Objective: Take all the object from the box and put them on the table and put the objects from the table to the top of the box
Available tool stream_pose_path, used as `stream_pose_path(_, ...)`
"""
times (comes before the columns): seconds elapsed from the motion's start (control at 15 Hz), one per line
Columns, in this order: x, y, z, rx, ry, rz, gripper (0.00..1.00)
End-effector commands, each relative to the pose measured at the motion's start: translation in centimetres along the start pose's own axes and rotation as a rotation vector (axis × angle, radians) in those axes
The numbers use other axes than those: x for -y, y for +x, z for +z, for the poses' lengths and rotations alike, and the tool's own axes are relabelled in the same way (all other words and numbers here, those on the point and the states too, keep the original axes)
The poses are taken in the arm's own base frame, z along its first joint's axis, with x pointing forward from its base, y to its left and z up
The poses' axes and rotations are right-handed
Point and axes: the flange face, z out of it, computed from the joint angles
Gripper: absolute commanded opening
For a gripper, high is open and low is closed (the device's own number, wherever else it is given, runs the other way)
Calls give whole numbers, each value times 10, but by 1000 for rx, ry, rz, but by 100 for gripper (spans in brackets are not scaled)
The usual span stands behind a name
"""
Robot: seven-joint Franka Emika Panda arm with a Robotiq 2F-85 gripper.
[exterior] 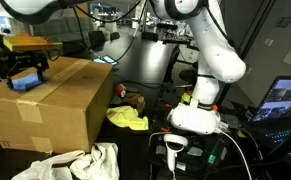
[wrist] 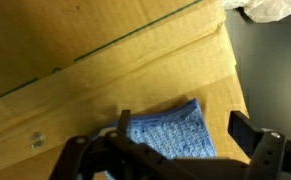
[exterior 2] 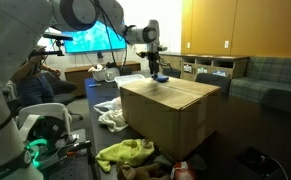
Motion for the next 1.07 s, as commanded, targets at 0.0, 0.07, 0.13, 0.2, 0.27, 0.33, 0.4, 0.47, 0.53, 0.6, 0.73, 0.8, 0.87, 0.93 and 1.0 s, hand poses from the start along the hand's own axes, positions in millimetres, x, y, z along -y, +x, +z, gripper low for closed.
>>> stream_pose_path(0.0,-7,7,-21,-28,30,-1,100)
stream_pose_path(0.07,-9,9,-23,-29,31,-2,100)
stream_pose_path(0.13,-10,13,-23,-26,32,-5,100)
stream_pose_path(0.2,-12,15,-25,-25,30,-5,100)
stream_pose_path(0.27,-13,17,-26,-24,29,-7,100)
stream_pose_path(0.33,-14,20,-26,-23,25,-6,100)
stream_pose_path(0.4,-15,22,-27,-23,24,4,100)
stream_pose_path(0.47,-18,25,-29,-23,23,23,100)
stream_pose_path(0.53,-19,26,-30,-23,19,29,100)
stream_pose_path(0.6,-21,29,-30,-20,19,35,100)
stream_pose_path(0.73,-23,33,-30,-10,22,43,100)
stream_pose_path(0.8,-23,35,-28,-2,30,61,100)
stream_pose_path(0.87,-24,38,-27,23,50,91,100)
stream_pose_path(0.93,-24,39,-25,42,70,117,100)
stream_pose_path(1.0,-23,43,-24,59,98,156,100)
